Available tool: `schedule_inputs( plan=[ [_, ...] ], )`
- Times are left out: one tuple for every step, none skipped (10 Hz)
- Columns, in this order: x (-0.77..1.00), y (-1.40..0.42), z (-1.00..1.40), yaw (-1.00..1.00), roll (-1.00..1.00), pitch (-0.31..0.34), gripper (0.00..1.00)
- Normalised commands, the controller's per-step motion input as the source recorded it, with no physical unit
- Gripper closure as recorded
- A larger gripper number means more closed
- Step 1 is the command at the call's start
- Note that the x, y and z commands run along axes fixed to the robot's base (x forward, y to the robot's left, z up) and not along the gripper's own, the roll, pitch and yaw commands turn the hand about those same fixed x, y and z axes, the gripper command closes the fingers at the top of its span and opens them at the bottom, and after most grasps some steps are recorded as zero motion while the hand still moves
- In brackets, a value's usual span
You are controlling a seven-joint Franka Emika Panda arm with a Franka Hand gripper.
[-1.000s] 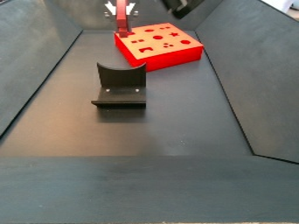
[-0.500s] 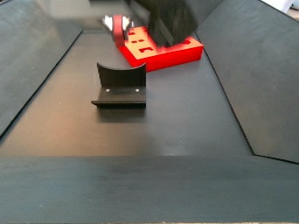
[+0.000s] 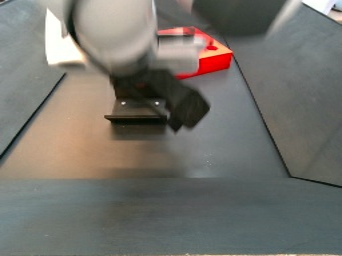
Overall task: Pick up the double-square object. Move up. Rotate the double-square object. Place the double-square object on the fixture. Regrasp the double-square object. Move to above the board. Insert the double-square object.
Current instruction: Place the double-square object on the fixture, then regrasp the double-square object.
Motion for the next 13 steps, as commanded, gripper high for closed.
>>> schedule_inputs(
  plan=[
    [0.16, 0.11, -1.0, -0.1, -0.42, 0.008, 1.0],
    [0.17, 0.11, -1.0, -0.09, -0.32, 0.008, 1.0],
    [0.17, 0.11, -0.99, -0.08, -0.2, 0.012, 1.0],
    [0.16, 0.1, -0.86, -0.07, -0.18, 0.008, 1.0],
    [0.13, 0.09, -0.69, -0.07, -0.16, 0.007, 1.0],
    [0.1, 0.06, -0.48, -0.06, -0.14, 0.004, 1.0],
    [0.07, 0.05, -0.4, -0.06, -0.11, 0.004, 1.0],
    [0.0, 0.0, 0.0, 0.0, 0.0, 0.0, 0.0],
    [0.0, 0.0, 1.0, 0.03, -0.02, -0.029, 0.0],
    [0.0, 0.0, 1.0, 0.03, -0.01, -0.029, 0.0],
    [-0.03, 0.01, 1.0, 0.04, 0.01, -0.017, 0.0],
    [-0.04, 0.0, 1.0, 0.05, 0.02, 0.001, 0.0],
    [-0.04, 0.0, 1.0, 0.05, 0.03, 0.011, 0.0]
  ],
)
